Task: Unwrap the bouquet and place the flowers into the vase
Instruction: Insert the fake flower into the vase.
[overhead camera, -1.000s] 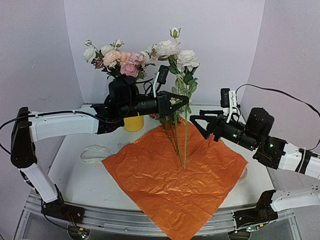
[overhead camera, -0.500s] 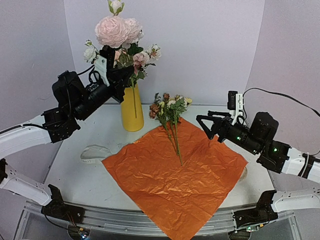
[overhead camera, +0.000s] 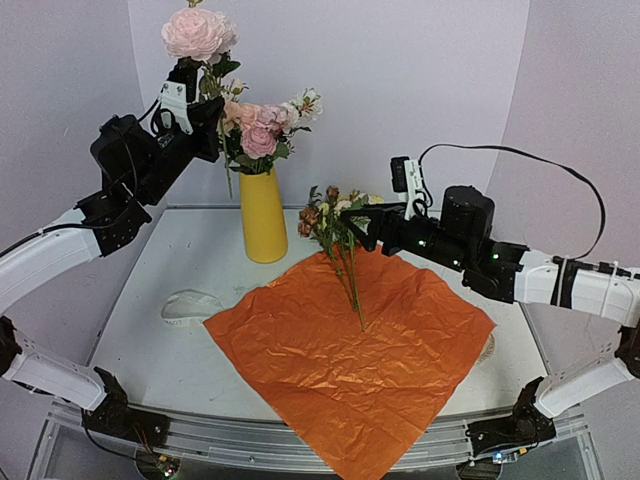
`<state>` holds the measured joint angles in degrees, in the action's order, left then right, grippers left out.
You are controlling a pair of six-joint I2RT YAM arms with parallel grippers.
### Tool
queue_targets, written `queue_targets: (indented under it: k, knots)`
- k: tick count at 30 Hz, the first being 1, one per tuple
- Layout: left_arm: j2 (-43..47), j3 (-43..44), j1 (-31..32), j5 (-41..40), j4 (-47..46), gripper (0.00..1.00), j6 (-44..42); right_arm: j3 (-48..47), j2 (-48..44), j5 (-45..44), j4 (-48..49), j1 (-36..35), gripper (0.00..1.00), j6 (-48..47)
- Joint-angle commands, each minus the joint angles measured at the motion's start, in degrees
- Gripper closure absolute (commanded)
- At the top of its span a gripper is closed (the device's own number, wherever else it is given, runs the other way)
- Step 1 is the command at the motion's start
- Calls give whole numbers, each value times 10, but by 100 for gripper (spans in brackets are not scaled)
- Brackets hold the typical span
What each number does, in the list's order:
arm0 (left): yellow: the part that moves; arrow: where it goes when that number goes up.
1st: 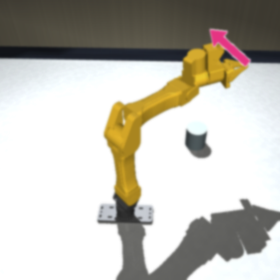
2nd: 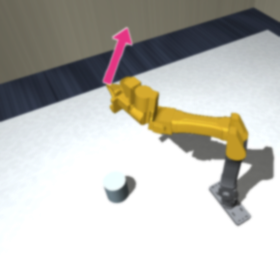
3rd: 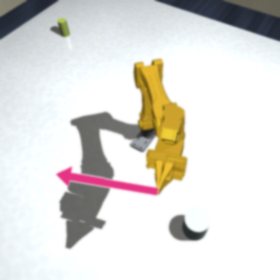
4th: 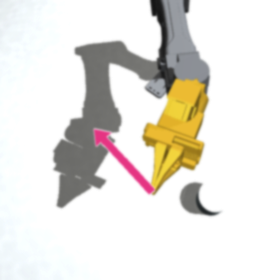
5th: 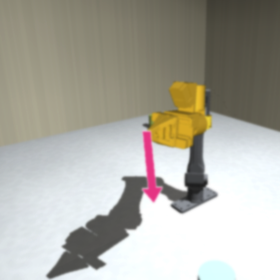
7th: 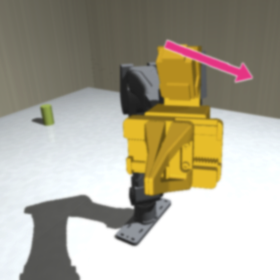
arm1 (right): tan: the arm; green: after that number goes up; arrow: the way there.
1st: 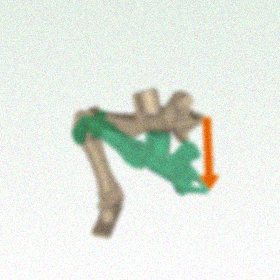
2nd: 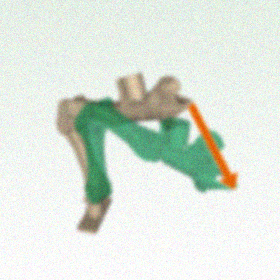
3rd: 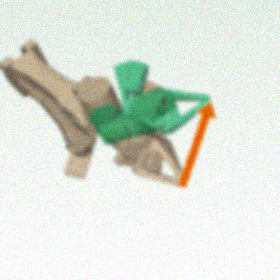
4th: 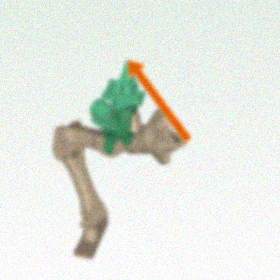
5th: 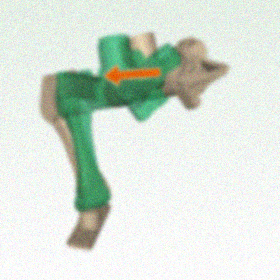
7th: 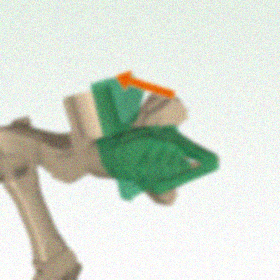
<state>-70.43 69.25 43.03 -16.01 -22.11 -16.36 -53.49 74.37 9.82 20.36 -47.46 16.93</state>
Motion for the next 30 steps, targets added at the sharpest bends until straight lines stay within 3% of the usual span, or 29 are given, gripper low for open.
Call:
queue_targets:
  k: [1,17,30]
  knots:
    - [-23,50,-32,50,-22,100,56,-62,38,42,40,-3,25,-4]
    - [-162,187,-102,113,-34,100,89,-28,1,15,30,-3,23,-15]
    - [-177,226,-112,120,-35,100,77,-24,-10,8,17,-3,23,-23]
